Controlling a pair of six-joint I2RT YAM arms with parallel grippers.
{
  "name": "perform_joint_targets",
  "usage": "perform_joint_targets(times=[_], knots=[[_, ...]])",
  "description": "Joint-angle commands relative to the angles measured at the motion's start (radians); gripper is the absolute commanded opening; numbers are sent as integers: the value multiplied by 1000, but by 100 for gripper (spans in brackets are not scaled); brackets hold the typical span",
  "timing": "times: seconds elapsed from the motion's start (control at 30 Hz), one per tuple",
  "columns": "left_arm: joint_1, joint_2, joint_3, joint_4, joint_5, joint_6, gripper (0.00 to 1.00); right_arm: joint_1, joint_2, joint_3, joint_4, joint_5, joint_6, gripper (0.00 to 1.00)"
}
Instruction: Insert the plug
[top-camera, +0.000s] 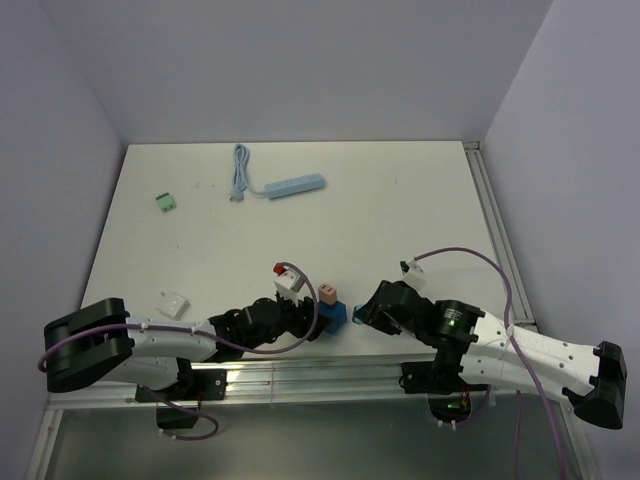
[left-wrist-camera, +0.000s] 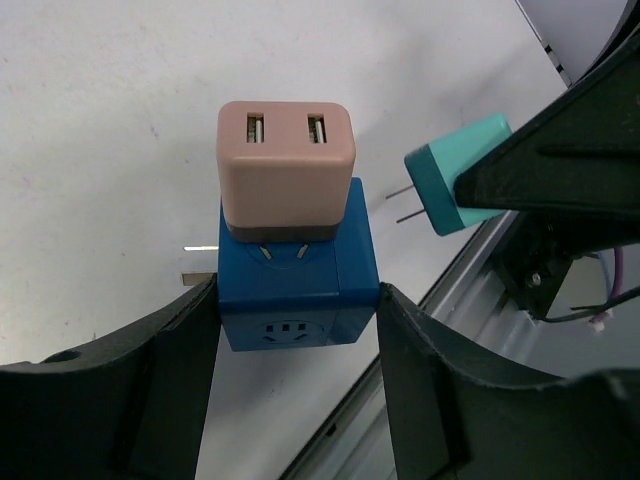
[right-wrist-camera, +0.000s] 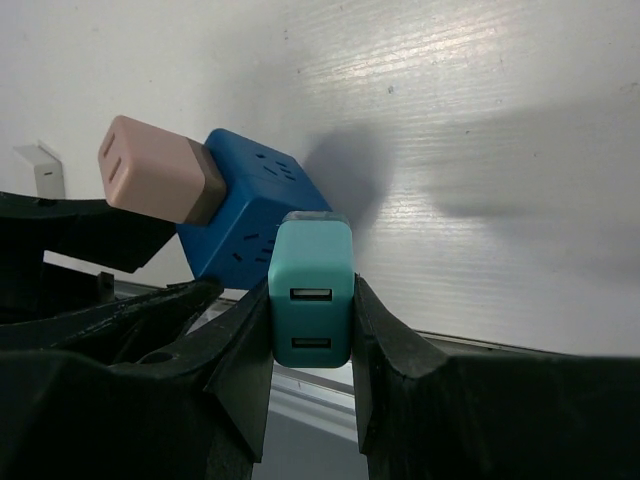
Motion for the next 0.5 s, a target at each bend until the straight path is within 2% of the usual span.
perform_joint_targets(times=[0.0,0.23,0.47], knots=[[12,-36,-18,105,78,-81,0,-1,-8,40,9,14,-8,0],[64,-36,-104,234,189,-215,0,-1,-18,53,14,-8,-14,0],[110,-9,-167,372,236,-308,0,-3,29,116,5,-29,-46,0]])
